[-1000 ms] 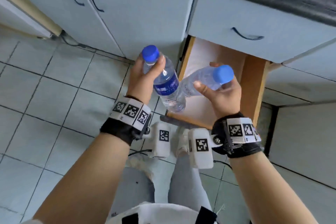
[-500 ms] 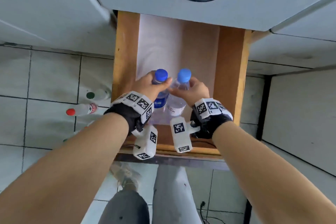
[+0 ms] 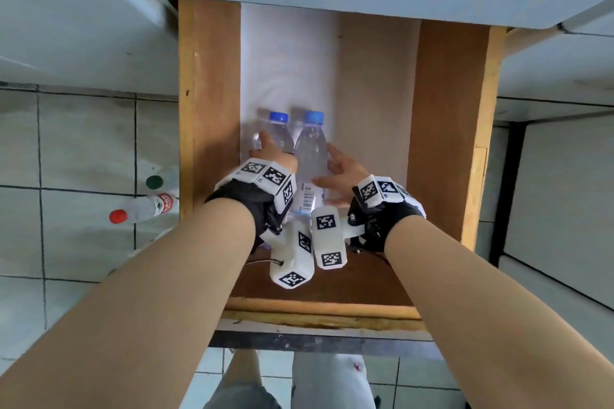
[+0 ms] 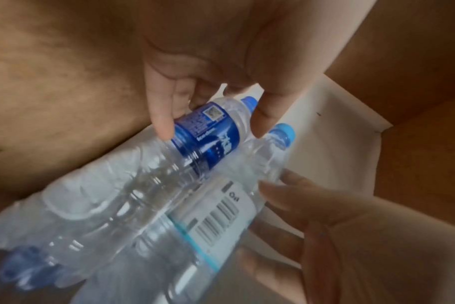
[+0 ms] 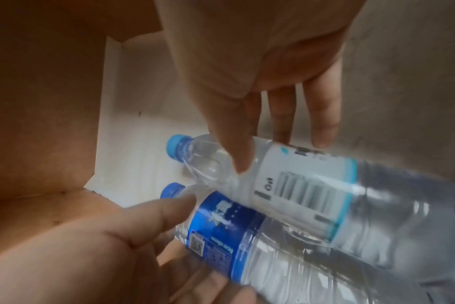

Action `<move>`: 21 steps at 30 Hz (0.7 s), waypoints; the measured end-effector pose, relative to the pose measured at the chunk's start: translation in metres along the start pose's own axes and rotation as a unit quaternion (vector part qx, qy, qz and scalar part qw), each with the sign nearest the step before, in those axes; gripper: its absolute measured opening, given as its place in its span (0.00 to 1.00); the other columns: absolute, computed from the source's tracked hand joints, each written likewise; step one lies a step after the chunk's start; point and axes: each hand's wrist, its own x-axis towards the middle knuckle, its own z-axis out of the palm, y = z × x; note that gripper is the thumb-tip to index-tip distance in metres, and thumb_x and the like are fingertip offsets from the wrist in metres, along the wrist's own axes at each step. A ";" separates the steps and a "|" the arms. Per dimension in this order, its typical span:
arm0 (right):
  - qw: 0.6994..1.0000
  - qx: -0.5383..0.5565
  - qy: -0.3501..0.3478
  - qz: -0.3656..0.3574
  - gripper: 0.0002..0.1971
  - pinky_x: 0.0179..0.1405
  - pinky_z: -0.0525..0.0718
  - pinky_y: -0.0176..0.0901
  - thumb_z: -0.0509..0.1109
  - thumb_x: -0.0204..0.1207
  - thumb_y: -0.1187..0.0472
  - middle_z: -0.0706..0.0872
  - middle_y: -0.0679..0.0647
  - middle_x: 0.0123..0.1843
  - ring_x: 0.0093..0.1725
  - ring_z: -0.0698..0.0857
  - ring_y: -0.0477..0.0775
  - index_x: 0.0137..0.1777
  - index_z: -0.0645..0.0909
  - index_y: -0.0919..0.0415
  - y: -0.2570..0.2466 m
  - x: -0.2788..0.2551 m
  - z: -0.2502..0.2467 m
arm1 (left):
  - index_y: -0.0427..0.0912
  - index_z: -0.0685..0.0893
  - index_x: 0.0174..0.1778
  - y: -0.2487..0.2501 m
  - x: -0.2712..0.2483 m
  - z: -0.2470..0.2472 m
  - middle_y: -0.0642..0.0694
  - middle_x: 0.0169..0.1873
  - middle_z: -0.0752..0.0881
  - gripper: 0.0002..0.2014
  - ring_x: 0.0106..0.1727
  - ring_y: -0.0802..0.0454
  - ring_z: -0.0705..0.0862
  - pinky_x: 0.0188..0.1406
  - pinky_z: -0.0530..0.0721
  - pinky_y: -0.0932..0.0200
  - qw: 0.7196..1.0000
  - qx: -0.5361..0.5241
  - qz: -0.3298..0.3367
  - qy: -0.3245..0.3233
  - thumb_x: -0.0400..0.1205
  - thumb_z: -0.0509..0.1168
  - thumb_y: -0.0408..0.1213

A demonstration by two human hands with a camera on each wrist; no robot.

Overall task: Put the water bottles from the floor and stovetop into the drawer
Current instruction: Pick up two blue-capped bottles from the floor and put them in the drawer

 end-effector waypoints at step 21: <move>0.972 0.054 0.014 -0.226 0.11 0.41 0.78 0.40 0.69 0.71 0.66 0.81 0.51 0.41 0.37 0.82 0.46 0.52 0.78 0.55 -0.069 -0.094 0.135 | 0.55 0.83 0.48 -0.152 -0.132 -0.139 0.57 0.39 0.91 0.10 0.45 0.58 0.89 0.43 0.81 0.62 0.831 -0.479 0.280 0.031 0.74 0.60 0.41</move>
